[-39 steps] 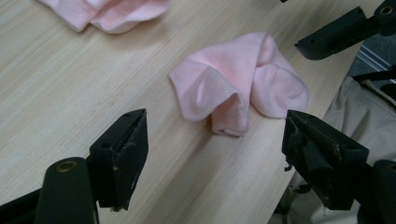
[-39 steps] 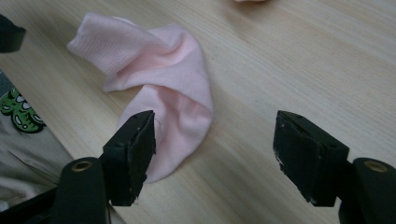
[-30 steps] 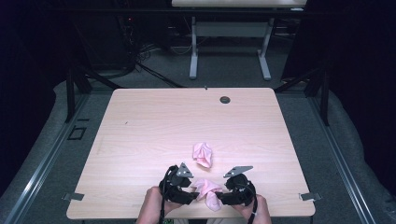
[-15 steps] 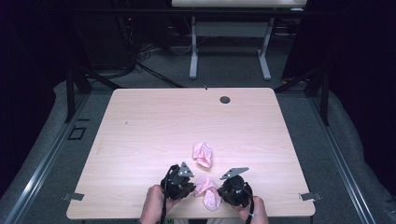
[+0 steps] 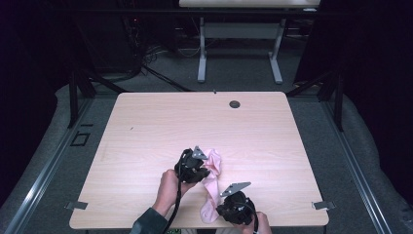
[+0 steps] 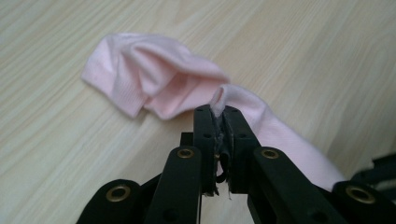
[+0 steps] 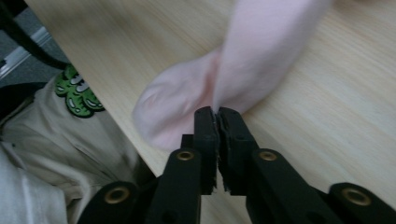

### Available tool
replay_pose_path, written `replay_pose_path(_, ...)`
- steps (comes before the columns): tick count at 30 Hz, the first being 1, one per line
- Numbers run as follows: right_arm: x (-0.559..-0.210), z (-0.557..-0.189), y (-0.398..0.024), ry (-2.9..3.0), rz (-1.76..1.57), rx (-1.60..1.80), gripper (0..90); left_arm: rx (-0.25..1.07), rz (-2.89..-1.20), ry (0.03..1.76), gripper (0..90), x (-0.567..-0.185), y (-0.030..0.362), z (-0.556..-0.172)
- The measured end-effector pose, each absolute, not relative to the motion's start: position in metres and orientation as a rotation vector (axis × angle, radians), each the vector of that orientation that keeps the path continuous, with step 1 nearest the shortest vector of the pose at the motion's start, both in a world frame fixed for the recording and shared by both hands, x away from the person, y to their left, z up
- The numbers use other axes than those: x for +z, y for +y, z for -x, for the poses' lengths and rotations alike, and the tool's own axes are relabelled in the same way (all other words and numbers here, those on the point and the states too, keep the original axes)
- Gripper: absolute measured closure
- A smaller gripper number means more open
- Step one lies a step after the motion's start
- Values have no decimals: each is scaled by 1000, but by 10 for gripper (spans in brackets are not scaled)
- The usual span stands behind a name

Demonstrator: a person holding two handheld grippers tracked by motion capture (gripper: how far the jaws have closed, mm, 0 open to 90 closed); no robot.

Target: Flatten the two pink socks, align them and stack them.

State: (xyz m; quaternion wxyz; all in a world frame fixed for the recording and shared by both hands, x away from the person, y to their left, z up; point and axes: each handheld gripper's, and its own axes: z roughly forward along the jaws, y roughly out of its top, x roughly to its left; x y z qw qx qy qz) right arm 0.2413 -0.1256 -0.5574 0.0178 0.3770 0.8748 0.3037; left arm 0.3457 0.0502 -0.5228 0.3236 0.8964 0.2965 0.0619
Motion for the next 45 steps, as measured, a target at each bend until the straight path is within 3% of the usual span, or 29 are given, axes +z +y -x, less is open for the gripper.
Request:
replay_pose_path(1,-559,-243,-124,2726,-1177,945,686,155,-2345,788,721,-524,50,-348)
replay_pose_path(2,-559,-243,-124,2726,-1177,945,686,156,-2336,811,721,-524,51,-349)
replay_pose_path(5,-553,-244,-133,2694,-1190,994,589,178,-2288,869,516,-522,64,-343)
replay_pose_path(7,-547,-246,-141,2652,-1205,1022,559,192,-2259,903,444,-520,76,-335)
replay_pose_path(16,-520,-270,-139,2551,-1114,1011,530,150,-2267,916,401,-528,97,-282)
replay_pose_path(20,-508,-298,-124,2563,-1011,995,543,141,-2318,854,429,-543,88,-256)
replay_pose_path(26,-512,-332,-93,2643,-892,935,560,87,-2336,844,519,-556,81,-252)
replay_pose_path(30,-527,-346,-82,2698,-903,866,695,86,-2366,809,619,-560,75,-251)
replay_pose_path(33,-531,-347,-83,2696,-929,882,779,99,-2386,788,684,-561,71,-252)
replay_pose_path(36,-530,-343,-89,2674,-957,902,871,116,-2406,765,843,-563,67,-252)
replay_pose_path(45,-513,-317,-131,2540,-1141,928,879,133,-2403,770,879,-560,75,-264)
